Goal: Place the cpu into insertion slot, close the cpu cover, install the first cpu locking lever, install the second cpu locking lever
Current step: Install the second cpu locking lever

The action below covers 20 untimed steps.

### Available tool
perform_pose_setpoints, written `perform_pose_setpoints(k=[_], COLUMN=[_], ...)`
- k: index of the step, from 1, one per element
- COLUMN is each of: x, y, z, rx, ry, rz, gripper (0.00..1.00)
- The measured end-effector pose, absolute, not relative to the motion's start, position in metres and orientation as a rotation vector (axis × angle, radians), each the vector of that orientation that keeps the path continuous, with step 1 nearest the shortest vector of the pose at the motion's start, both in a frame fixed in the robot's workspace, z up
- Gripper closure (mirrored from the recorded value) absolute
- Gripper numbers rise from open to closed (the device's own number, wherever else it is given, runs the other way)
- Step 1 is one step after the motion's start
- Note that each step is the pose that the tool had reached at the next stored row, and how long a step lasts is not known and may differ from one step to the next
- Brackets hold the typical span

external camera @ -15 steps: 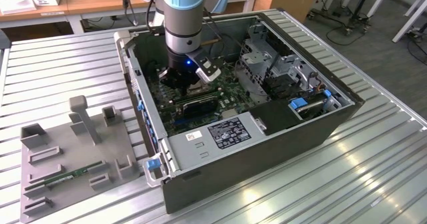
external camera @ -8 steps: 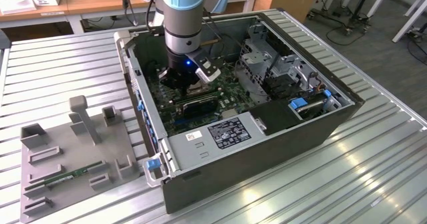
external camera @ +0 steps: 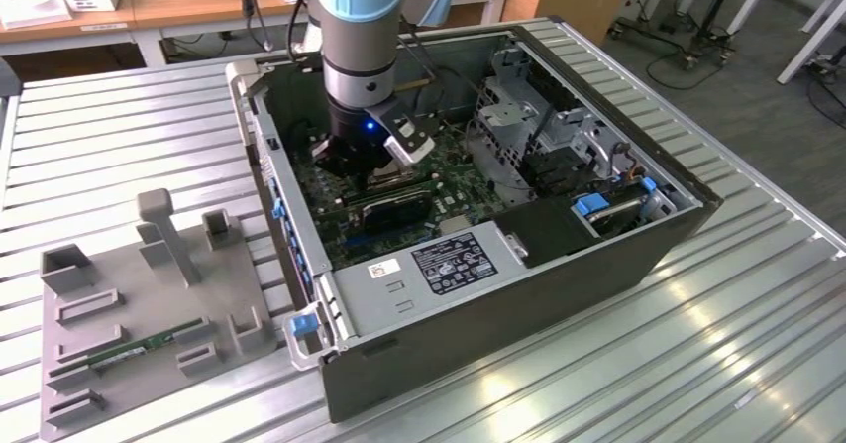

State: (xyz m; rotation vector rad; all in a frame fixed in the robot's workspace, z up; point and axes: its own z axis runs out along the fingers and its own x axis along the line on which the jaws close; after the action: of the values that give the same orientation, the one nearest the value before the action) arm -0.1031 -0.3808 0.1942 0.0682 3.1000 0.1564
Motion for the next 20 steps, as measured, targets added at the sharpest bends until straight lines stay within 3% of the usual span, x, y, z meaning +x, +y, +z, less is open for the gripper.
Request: perform_pose_setpoints(k=[20], x=[-0.103], y=[-0.381], z=[0.219], rx=[0.068], ry=[3.1], rz=[0.151], gripper=[0.89])
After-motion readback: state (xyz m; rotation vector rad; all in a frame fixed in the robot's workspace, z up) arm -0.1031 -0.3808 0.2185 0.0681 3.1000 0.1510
